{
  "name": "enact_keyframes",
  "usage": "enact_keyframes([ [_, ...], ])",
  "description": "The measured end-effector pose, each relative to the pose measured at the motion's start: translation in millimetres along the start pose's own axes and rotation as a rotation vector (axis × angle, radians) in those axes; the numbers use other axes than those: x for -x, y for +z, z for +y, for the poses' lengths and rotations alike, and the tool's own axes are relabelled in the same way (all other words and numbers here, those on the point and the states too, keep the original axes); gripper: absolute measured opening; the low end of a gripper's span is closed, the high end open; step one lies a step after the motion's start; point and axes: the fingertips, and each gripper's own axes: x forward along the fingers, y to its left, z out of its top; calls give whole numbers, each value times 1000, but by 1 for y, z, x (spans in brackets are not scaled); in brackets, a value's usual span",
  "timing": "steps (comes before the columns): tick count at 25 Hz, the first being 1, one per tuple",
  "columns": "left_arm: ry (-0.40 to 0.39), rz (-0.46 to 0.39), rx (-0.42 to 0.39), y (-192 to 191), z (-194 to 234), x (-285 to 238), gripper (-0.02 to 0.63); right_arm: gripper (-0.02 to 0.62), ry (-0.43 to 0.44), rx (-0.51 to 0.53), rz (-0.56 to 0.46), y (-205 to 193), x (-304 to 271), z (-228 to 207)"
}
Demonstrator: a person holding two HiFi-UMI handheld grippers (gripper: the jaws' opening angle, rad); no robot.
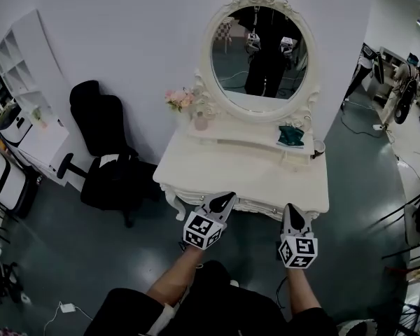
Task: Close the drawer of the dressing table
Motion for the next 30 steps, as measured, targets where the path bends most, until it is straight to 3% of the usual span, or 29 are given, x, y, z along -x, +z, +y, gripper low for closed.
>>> enact_keyframes([
  [9,8,-2,9,-2,47,-68,5,3,2,-5,27,-7,-77,-34],
  [23,-78,11,-9,12,184,-213,5,2,-63,-4,24,21,-265,-78],
  [30,-97,18,1,10,231,-256,5,2,-81,-1,27,24,-322,-92],
])
